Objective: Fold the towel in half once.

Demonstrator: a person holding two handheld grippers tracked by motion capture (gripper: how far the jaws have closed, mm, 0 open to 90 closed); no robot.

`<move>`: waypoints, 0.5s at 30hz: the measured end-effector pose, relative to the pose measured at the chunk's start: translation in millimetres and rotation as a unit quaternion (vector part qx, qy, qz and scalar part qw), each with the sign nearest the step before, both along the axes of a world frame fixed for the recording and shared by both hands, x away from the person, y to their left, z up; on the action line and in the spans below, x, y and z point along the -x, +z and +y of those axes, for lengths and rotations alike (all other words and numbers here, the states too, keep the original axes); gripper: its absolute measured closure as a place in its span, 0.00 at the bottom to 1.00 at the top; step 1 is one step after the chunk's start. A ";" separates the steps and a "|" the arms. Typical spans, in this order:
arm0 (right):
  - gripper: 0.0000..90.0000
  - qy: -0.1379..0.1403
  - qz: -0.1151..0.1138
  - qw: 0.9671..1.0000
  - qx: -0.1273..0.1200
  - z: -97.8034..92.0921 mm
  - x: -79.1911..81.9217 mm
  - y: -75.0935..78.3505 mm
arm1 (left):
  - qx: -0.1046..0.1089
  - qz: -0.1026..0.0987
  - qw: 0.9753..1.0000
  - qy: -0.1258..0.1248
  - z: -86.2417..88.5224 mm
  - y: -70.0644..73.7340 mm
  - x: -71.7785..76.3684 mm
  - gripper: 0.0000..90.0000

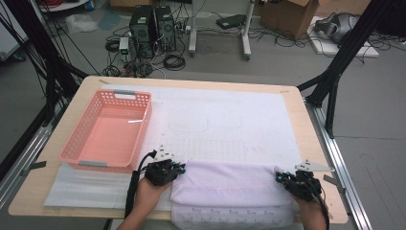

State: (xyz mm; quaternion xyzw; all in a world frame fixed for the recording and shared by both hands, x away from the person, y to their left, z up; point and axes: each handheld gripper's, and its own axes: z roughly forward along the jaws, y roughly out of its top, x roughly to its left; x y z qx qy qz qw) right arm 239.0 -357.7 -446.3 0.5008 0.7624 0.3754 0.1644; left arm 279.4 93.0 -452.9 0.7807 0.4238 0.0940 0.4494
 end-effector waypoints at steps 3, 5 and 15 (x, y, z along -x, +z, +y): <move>0.95 -0.004 -0.011 1.000 -0.008 -2.9 1.1 2.3 | 0.010 -0.012 1.000 0.009 2.7 2.9 -1.9 0.95; 0.96 -0.006 -0.037 0.999 -0.007 -3.9 1.5 8.4 | 0.008 -0.022 1.000 0.017 5.1 8.6 -6.6 0.96; 0.96 -0.016 -0.061 0.998 0.000 1.1 -51.1 26.3 | 0.004 -0.050 0.998 0.048 9.1 44.0 -61.9 0.96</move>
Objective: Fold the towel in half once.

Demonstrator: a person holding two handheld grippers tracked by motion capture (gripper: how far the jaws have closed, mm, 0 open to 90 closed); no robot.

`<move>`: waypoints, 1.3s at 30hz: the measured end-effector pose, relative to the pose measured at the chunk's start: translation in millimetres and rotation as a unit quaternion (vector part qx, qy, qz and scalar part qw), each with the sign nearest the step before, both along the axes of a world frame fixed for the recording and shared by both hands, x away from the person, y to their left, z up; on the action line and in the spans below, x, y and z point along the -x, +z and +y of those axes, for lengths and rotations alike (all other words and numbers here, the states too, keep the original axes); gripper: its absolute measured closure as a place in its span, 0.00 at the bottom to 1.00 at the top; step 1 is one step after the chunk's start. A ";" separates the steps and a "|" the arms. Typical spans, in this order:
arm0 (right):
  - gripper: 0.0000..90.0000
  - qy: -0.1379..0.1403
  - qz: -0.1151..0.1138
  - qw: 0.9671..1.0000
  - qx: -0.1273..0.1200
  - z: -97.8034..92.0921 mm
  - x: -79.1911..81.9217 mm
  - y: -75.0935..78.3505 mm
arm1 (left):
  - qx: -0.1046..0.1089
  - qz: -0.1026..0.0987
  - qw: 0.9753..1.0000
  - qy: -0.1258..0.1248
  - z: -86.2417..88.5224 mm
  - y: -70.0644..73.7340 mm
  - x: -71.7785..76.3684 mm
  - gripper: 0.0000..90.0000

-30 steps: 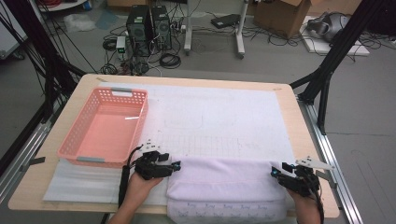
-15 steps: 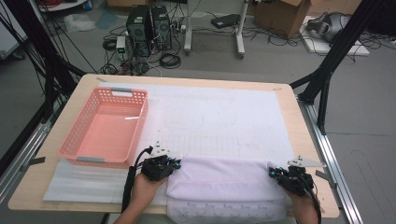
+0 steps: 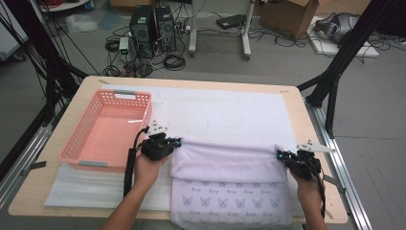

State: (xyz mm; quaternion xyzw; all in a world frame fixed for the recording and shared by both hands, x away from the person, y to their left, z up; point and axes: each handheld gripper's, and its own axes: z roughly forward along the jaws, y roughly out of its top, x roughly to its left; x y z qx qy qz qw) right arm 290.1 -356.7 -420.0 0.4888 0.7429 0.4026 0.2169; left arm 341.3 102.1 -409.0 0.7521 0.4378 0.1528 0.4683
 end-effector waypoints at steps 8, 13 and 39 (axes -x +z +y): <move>0.96 -0.003 -0.027 1.000 0.015 8.5 -43.4 13.5 | -0.007 -0.005 0.999 0.035 0.8 11.9 -44.5 0.96; 0.95 -0.019 -0.020 1.000 0.002 12.8 -69.3 14.6 | 0.001 0.011 0.998 0.054 1.3 -1.3 -56.5 0.96; 0.94 0.022 0.093 0.995 -0.001 15.1 -49.1 -18.2 | -0.006 0.060 0.997 -0.047 -11.0 -40.5 -2.8 0.89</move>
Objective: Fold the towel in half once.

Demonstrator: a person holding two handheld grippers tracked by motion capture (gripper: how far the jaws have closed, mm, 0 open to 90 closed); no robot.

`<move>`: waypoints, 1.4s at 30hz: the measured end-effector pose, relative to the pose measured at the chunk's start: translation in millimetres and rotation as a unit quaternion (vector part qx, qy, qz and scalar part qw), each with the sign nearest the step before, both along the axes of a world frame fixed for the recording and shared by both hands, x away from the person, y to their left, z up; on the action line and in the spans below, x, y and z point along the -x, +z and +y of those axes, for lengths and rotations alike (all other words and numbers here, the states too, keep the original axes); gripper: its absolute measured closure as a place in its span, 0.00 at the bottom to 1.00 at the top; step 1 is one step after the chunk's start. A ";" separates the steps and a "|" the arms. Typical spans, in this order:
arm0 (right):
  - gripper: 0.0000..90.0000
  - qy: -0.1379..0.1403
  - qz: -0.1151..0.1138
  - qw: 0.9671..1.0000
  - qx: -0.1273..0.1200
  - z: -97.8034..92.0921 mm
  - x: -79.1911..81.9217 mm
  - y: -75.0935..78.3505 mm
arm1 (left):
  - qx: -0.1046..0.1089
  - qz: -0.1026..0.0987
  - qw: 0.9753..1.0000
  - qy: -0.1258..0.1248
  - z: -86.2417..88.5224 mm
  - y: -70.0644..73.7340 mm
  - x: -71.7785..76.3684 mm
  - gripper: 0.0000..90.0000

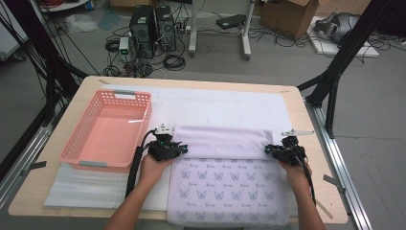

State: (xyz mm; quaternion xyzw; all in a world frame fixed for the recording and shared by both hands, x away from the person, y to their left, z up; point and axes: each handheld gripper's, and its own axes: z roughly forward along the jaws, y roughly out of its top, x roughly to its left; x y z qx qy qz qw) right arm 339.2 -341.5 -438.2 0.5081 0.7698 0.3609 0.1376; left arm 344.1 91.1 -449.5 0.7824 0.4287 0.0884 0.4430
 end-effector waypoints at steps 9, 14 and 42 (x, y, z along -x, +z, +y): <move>0.96 0.009 -0.046 0.999 -0.012 -9.5 35.1 3.8 | 0.032 -0.033 0.999 -0.005 7.3 9.4 27.6 0.94; 0.96 0.018 -0.065 0.997 -0.028 -13.5 61.7 3.2 | 0.047 -0.048 0.998 -0.019 12.4 12.4 50.8 0.94; 0.58 0.015 -0.071 0.996 -0.044 -6.0 115.2 5.2 | 0.076 -0.042 0.994 -0.072 13.6 -0.9 104.0 0.93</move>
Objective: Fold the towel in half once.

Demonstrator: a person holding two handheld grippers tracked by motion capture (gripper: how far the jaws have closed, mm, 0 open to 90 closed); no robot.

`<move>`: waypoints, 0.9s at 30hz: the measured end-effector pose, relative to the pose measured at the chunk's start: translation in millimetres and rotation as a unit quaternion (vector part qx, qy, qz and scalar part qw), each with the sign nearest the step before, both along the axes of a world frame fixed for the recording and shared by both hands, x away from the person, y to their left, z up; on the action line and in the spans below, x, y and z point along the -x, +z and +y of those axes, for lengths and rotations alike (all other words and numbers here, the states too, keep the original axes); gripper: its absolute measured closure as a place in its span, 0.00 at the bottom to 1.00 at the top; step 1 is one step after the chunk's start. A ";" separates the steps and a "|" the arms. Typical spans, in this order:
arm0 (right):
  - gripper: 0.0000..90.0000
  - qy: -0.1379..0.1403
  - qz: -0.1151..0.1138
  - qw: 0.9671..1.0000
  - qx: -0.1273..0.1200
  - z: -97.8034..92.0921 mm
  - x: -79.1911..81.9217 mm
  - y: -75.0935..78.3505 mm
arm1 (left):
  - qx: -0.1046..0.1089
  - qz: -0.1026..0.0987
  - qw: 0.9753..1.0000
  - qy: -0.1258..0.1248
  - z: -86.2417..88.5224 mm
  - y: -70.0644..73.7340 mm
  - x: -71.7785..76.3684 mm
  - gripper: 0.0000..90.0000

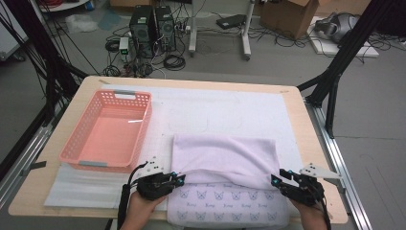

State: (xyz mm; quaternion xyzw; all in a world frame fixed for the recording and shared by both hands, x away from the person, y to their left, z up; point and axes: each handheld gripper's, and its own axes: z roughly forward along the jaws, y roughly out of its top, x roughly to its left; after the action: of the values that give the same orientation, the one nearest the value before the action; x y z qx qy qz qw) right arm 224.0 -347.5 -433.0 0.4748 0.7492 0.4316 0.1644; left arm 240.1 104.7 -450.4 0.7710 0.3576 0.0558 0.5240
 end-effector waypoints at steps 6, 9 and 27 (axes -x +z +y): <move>0.93 0.019 0.036 0.999 0.013 -1.3 -6.8 -14.6 | 0.003 0.001 1.000 0.004 3.3 0.9 -0.8 0.93; 0.95 0.017 0.032 0.999 0.008 -7.0 -1.0 -10.1 | 0.009 0.000 1.000 0.004 5.6 2.9 0.8 0.93; 0.95 0.044 0.017 0.999 -0.019 -23.6 54.9 3.8 | 0.011 0.001 1.000 -0.025 13.0 6.5 47.2 0.93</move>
State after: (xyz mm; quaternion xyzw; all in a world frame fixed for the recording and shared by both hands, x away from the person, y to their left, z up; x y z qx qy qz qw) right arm 169.1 -371.1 -429.3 0.4513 0.7640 0.4444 0.1234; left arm 192.8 117.7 -443.9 0.7740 0.3390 0.0381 0.5334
